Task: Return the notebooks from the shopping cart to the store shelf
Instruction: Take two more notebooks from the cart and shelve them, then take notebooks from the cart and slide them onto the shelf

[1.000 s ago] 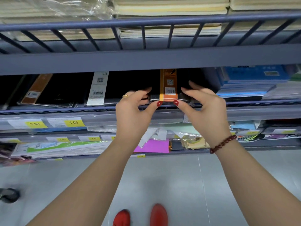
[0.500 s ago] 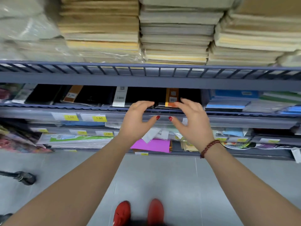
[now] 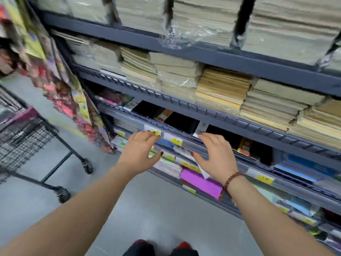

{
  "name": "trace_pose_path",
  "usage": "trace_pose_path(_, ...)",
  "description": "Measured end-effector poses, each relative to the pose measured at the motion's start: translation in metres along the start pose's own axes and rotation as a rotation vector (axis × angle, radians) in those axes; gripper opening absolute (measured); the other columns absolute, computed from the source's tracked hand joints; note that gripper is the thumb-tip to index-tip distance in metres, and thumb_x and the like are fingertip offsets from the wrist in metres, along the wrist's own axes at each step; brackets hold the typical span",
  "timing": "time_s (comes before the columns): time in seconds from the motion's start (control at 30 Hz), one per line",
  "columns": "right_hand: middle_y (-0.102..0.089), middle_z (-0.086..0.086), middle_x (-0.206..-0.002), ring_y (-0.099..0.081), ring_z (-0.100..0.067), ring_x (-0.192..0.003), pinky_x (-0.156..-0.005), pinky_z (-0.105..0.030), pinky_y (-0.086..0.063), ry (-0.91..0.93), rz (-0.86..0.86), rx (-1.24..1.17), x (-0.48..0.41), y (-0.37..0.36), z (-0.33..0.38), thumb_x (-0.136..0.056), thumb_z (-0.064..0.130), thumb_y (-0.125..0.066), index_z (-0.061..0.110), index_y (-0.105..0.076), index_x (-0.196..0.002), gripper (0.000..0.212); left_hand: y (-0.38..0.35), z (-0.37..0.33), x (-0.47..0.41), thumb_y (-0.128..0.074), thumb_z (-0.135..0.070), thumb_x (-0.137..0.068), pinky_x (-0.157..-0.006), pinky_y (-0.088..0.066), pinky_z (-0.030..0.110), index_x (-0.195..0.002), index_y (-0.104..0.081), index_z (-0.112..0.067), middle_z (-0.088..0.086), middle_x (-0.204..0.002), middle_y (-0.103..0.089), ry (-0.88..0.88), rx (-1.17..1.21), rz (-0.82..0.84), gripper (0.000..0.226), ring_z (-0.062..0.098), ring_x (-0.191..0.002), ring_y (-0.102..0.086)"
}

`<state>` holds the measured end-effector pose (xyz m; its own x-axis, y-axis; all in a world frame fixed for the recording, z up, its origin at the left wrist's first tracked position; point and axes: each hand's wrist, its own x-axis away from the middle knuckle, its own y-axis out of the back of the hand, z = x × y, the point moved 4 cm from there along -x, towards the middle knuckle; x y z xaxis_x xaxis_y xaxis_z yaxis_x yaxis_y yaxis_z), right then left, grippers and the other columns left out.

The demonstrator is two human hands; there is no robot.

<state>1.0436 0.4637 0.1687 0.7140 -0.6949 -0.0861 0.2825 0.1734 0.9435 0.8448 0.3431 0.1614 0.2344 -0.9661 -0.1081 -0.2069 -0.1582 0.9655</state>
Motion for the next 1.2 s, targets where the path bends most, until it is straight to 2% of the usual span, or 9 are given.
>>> trace_pose_path(0.1, -0.045, -0.001, -0.141, -0.037, -0.023, -0.131, -0.109, -0.038, -0.027, 0.110, 0.039, 0.018, -0.024, -0.002, 0.049, -0.086, 0.045, -0.056, 0.022, -0.044, -0.137, 0.058, 0.036, 0.046, 0.033, -0.052, -0.047, -0.080, -0.090, -0.048, 0.045, -0.117, -0.062, -0.012, 0.010, -0.116, -0.064, 0.112, -0.075, -0.036, 0.053, 0.032, -0.107, -0.059)
trace_pose_path(0.2, -0.052, -0.002, -0.134, -0.044, -0.025, -0.124, -0.103, -0.038, -0.033, 0.226, 0.032, 0.036, -0.046, -0.004, 0.108, -0.083, 0.045, -0.061, 0.020, -0.050, -0.131, 0.055, 0.070, 0.091, 0.072, -0.055, -0.046, -0.077, -0.090, -0.046, 0.044, -0.116, -0.063, -0.014, 0.008, -0.115, -0.063, 0.253, -0.123, -0.079, 0.050, 0.032, -0.107, -0.057)
trace_pose_path(0.3, -0.053, -0.001, -0.133, -0.045, -0.025, -0.123, -0.102, -0.038, -0.034, 0.325, 0.048, 0.062, -0.063, -0.011, 0.172, -0.083, 0.047, -0.059, 0.020, -0.049, -0.132, 0.057, 0.097, 0.137, 0.117, -0.065, -0.040, -0.078, -0.087, -0.046, 0.044, -0.115, -0.063, -0.014, 0.009, -0.115, -0.063, 0.372, -0.170, -0.111, 0.046, 0.034, -0.107, -0.057)
trace_pose_path(0.43, -0.054, 0.000, -0.130, -0.046, -0.025, -0.121, -0.099, -0.038, -0.034, 0.444, 0.057, 0.070, -0.077, -0.028, 0.258, -0.084, 0.049, -0.057, 0.020, -0.049, -0.132, 0.056, 0.128, 0.200, 0.178, -0.058, -0.047, -0.079, -0.098, -0.040, 0.045, -0.125, -0.057, -0.016, 0.010, -0.127, -0.058, 0.499, -0.218, -0.109, 0.056, 0.033, -0.118, -0.051)
trace_pose_path(0.6, -0.055, 0.002, -0.126, -0.046, -0.023, -0.119, -0.099, -0.036, -0.033, 0.535, 0.063, 0.060, -0.088, -0.051, 0.362, -0.085, 0.044, -0.055, 0.023, -0.050, -0.129, 0.049, 0.165, 0.272, 0.243, -0.053, -0.050, -0.079, -0.101, -0.039, 0.043, -0.126, -0.057, -0.019, 0.005, -0.126, -0.059, 0.571, -0.255, -0.150, 0.056, 0.030, -0.117, -0.052)
trace_pose_path(0.83, -0.055, -0.001, -0.128, -0.044, -0.025, -0.123, -0.103, -0.038, -0.032, 0.618, 0.111, 0.049, -0.109, -0.085, 0.486, -0.085, 0.044, -0.054, 0.022, -0.049, -0.131, 0.051, 0.199, 0.362, 0.304, -0.049, -0.050, -0.079, -0.102, -0.037, 0.043, -0.127, -0.056, -0.019, 0.005, -0.128, -0.058, 0.670, -0.237, -0.193, 0.058, 0.030, -0.120, -0.050)
trace_pose_path(1.0, -0.054, 0.002, -0.128, -0.044, -0.023, -0.122, -0.101, -0.037, -0.032, 0.693, 0.120, 0.045, -0.124, -0.105, 0.551, -0.086, 0.045, -0.054, 0.022, -0.048, -0.132, 0.052, 0.210, 0.406, 0.325, -0.054, -0.049, -0.082, -0.105, -0.034, 0.040, -0.131, -0.053, -0.024, 0.002, -0.132, -0.055, 0.731, -0.216, -0.207, 0.054, 0.025, -0.124, -0.046)
trace_pose_path(1.2, -0.054, 0.002, -0.128, -0.043, -0.021, -0.122, -0.104, -0.036, -0.032, 0.780, 0.147, 0.027, -0.164, -0.135, 0.613, -0.086, 0.047, -0.053, 0.022, -0.048, -0.132, 0.052, 0.222, 0.458, 0.324, -0.058, -0.044, -0.084, -0.106, -0.031, 0.039, -0.131, -0.052, -0.019, 0.005, -0.134, -0.054, 0.812, -0.203, -0.243, 0.054, 0.026, -0.126, -0.045)
